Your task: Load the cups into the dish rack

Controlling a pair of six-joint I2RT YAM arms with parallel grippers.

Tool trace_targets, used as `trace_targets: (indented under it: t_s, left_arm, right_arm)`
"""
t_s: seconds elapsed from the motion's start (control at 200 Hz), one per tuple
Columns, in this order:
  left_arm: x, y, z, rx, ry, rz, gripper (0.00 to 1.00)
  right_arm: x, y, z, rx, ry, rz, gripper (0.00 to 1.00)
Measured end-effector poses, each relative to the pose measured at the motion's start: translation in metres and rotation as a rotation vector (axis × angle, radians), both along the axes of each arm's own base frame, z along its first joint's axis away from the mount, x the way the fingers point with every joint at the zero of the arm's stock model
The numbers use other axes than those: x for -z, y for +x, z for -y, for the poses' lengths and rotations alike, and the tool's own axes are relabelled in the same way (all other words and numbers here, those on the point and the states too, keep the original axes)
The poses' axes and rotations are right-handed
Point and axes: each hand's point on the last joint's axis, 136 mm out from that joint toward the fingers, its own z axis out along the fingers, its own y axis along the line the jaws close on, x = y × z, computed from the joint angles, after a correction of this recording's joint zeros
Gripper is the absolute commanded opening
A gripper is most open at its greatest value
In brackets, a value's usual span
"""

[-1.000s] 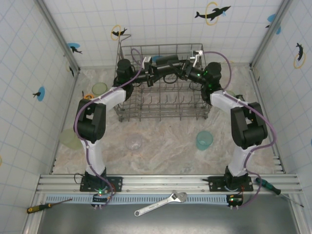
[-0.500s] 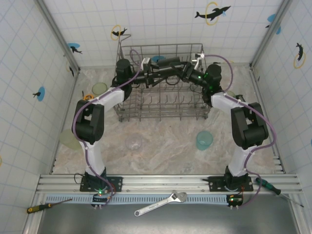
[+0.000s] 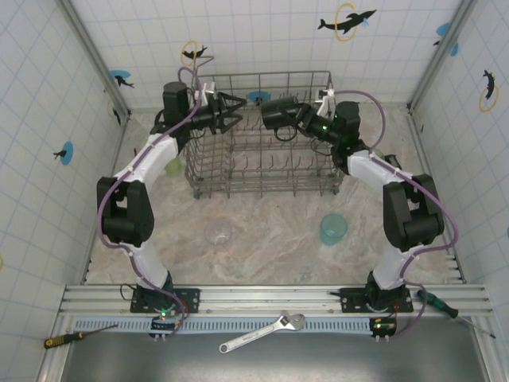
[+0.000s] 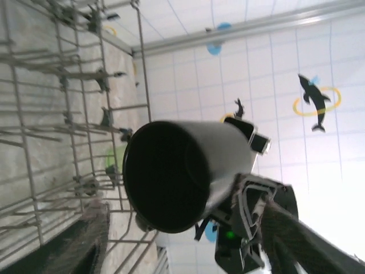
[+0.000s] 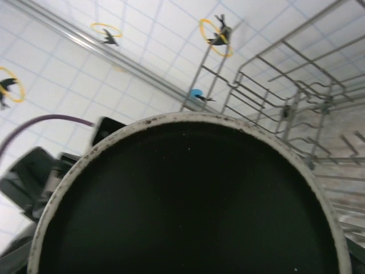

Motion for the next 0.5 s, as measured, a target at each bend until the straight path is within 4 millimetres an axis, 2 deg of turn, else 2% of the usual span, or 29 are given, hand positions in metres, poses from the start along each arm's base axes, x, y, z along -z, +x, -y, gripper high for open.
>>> trace_targets:
  t_s: [0.095, 0.225, 0.355, 0.5]
  left_arm:
    - [-0.008, 0.01, -0.019, -0.074, 0.069, 0.037, 0.97]
    - [-0.023, 0.02, -0.046, -0.176, 0.17, 0.1, 0.97]
    - [-0.034, 0.025, -0.076, -0.271, 0.264, 0.146, 0.98]
    - [-0.033, 0.037, -0.119, -0.431, 0.449, 0.17, 0.97]
  right_arm:
    - [0.005, 0.003, -0.006, 0.024, -0.069, -0.012, 0.0]
    - [0.002, 0.005, -0.017, 0.057, -0.16, 0.002, 0.0]
    - [-0.013, 0.01, -0.033, 0.097, -0.268, 0.043, 0.0]
    - [-0.028, 0.022, -0.056, 0.14, -0.387, 0.097, 0.0]
